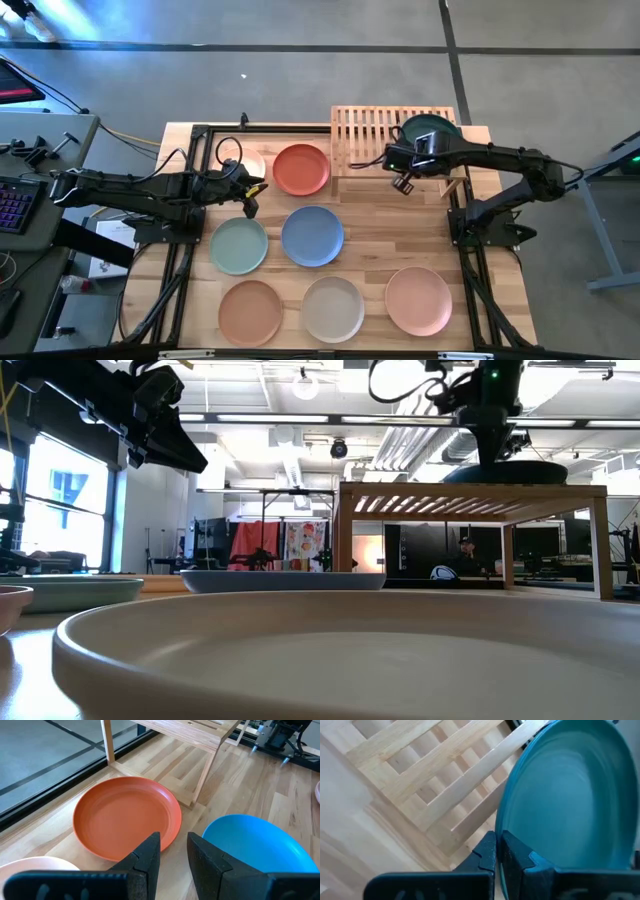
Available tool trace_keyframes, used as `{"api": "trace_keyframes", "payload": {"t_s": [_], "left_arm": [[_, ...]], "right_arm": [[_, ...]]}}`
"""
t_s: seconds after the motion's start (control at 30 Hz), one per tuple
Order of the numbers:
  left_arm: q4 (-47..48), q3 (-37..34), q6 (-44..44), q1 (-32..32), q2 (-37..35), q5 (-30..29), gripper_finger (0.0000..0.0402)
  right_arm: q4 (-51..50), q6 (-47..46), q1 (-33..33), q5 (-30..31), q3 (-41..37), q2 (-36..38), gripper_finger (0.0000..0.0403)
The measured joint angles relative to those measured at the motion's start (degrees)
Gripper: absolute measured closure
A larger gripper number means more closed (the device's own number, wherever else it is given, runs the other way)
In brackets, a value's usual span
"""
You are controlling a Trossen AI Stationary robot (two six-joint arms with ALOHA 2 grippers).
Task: Place and stack plates onto a shelf
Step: Put the green plate on the shelf, then stack the orange plate on top of the dark green plate on the shelf
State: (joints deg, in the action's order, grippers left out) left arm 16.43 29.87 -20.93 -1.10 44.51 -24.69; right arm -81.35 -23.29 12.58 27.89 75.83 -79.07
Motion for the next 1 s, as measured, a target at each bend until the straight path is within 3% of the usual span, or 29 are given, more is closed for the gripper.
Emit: {"api": "trace_keyframes", "payload": {"t_s": [0.27, 0.5, 0.8, 1.0], "left_arm": [[0.0, 0.0, 0.0, 0.0, 0.0, 0.0, 0.0314], [0.0, 0.0, 0.0, 0.0, 0.0, 0.0, 0.0314], [0.0, 0.0, 0.0, 0.0, 0.0, 0.0, 0.0314], [0.0, 0.0, 0.1, 0.0, 0.0, 0.1, 0.0314]], "right_arm": [[1.9, 1.1, 1.7, -4.3, 0.0, 0.0, 0.0402], [2.6, 1.2, 1.7, -4.4, 0.0, 0.0, 0.0399], [3.8, 1.3, 1.7, -4.2, 0.1, 0.0, 0.0341], [3.7, 1.3, 1.7, -3.7, 2.2, 0.0, 0.0326]]}}
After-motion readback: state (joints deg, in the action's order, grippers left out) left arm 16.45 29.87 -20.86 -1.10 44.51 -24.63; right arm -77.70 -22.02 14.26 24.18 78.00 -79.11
